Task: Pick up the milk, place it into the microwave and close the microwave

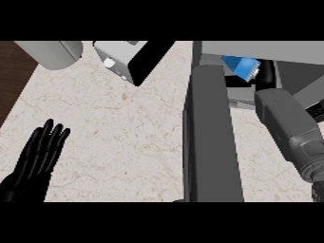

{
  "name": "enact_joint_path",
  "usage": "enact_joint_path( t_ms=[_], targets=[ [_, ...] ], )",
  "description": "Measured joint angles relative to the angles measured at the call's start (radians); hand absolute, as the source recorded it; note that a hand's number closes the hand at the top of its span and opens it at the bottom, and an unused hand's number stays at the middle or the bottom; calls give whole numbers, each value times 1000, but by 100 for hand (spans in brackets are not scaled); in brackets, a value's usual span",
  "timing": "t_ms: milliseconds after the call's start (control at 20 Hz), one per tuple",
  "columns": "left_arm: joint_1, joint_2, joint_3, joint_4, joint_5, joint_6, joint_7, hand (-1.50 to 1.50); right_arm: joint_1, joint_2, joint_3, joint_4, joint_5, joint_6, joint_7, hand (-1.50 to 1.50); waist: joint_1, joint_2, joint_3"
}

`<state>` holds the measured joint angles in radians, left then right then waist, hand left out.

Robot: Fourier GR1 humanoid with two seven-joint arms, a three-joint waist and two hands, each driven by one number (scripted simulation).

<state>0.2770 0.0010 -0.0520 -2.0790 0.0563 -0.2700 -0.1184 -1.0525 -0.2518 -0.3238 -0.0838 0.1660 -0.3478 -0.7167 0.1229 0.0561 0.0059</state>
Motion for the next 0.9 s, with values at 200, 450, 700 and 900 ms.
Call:
enact_joint_path(
  t_ms=[200,450,700,900],
  targets=[
    [-8,0,-27,22,-17,11,-11,-150,34,12,-13,-3,-12,25,-31,-150,-14,-5,0],
    [-30,2,-47,59,-21,16,-2,-150,83,26,-25,-10,-26,96,-85,-150,-36,-14,-1],
    [-46,1,-80,112,-32,4,-9,-150,127,50,-38,-18,-44,188,-133,-150,-55,-23,-2],
    [-101,14,-96,176,-48,-20,-10,-150,174,71,-41,-30,-54,249,-174,-150,-79,-33,-3]
  ],
)
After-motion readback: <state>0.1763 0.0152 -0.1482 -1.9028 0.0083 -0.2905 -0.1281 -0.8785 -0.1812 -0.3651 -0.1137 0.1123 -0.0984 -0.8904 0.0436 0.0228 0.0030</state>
